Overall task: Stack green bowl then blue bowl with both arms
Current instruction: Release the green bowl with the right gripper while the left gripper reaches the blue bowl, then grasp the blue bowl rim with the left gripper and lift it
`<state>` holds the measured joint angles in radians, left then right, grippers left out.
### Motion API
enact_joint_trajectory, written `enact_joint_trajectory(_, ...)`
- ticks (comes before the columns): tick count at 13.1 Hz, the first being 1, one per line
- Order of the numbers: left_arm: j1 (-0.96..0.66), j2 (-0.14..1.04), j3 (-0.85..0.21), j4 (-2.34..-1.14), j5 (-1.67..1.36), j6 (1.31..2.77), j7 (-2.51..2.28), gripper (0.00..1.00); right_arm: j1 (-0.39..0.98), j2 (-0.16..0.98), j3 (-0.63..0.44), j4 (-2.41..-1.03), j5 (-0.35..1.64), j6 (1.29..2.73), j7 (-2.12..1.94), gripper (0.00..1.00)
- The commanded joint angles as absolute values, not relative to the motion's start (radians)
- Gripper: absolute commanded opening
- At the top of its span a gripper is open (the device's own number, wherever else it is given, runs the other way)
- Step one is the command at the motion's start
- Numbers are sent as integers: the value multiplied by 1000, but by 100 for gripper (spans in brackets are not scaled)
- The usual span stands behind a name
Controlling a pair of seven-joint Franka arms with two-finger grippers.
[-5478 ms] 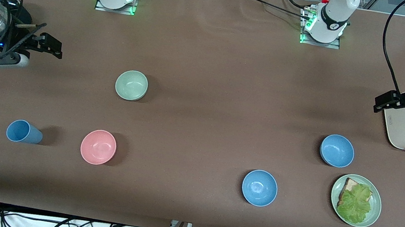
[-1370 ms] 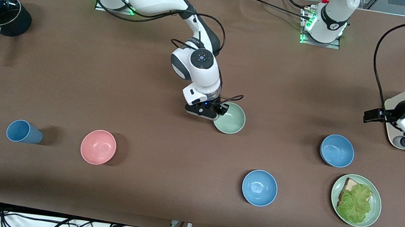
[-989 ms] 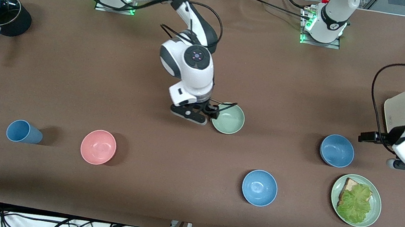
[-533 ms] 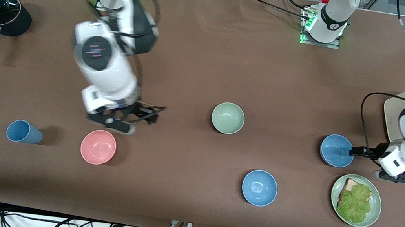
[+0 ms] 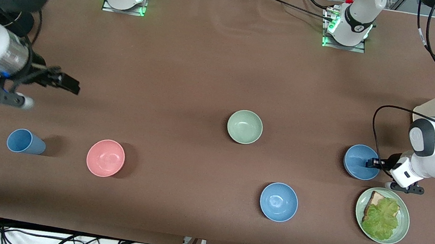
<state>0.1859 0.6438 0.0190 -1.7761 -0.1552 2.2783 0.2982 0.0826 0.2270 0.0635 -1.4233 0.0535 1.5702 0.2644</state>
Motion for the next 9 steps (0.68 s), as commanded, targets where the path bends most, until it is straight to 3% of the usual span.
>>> enact_joint_trajectory(1, 183, 618, 20, -1769, -183, 2256, 331, 0, 95, 49, 13, -1637, 67, 1592, 235, 100)
enact_joint_trajectory(5, 173, 601, 2, -1685, -183, 2147, 324, 0, 101, 48, -35, -1629, 66, 1582, 140, 100)
enact_joint_trajectory(9, 173, 545, -113, -1608, -184, 1956, 203, 0, 101, 46, -28, -1625, 48, 1566, 137, 100)
